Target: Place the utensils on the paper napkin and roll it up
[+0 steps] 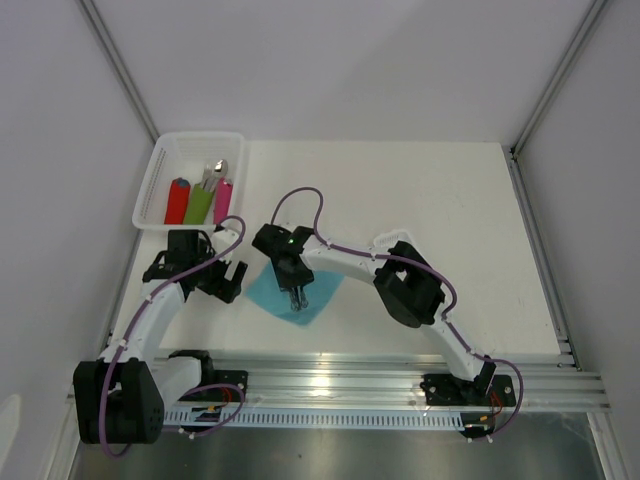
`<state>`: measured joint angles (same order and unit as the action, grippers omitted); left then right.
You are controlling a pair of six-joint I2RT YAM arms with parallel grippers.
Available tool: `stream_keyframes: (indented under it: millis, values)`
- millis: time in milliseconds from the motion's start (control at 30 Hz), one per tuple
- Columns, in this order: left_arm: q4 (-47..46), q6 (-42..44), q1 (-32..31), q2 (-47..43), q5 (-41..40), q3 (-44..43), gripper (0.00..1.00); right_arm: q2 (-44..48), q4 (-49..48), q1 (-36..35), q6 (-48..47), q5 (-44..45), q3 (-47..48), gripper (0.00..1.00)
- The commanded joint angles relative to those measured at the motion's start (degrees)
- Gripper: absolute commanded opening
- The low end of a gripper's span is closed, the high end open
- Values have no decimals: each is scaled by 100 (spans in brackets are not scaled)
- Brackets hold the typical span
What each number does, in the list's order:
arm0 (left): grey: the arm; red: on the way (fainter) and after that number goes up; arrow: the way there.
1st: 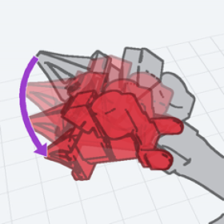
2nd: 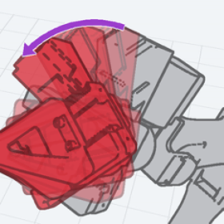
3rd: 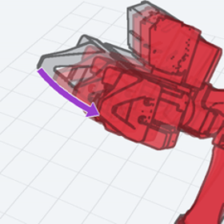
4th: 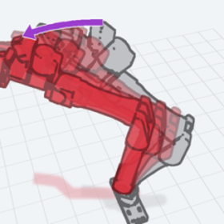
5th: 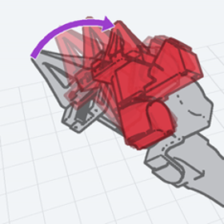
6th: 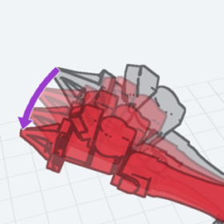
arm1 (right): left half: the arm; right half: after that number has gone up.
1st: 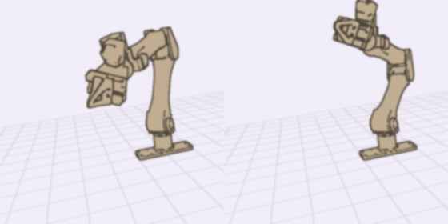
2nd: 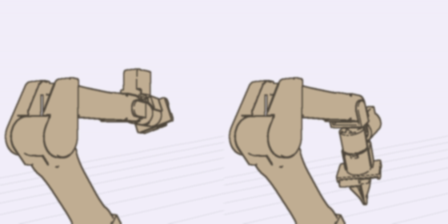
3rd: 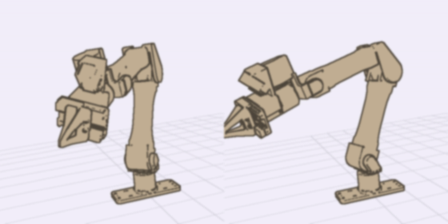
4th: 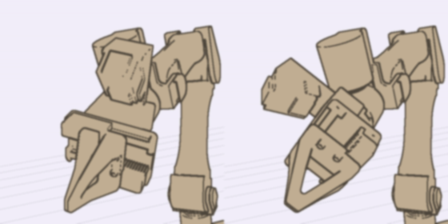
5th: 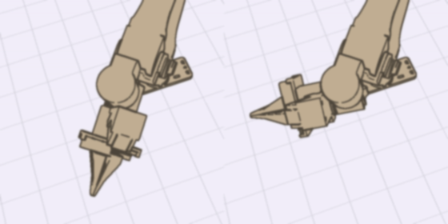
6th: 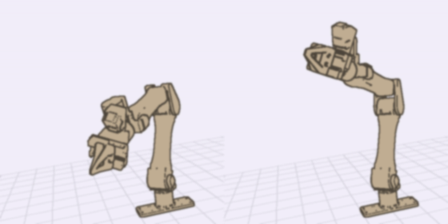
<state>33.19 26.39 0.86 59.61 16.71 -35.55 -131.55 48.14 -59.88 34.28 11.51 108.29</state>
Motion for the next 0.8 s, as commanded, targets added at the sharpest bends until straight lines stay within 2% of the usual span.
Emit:
stream_keyframes:
  millis: [0, 200, 500, 767]
  values:
    - [-137, -73, -34, 6, 17, -4, 100, -38, 126, -42, -1, 88, 166, 45]
    - [-120, -73, -25, -11, 8, -5, 99, -29, 108, -50, -1, 71, 157, 42]
    - [-120, -73, -34, -11, 8, -5, 100, 85, 90, -50, -36, 115, 184, 49]
    - [-41, -64, -34, -46, -10, -48, 99, 454, 47, -50, -158, 141, 280, 51]
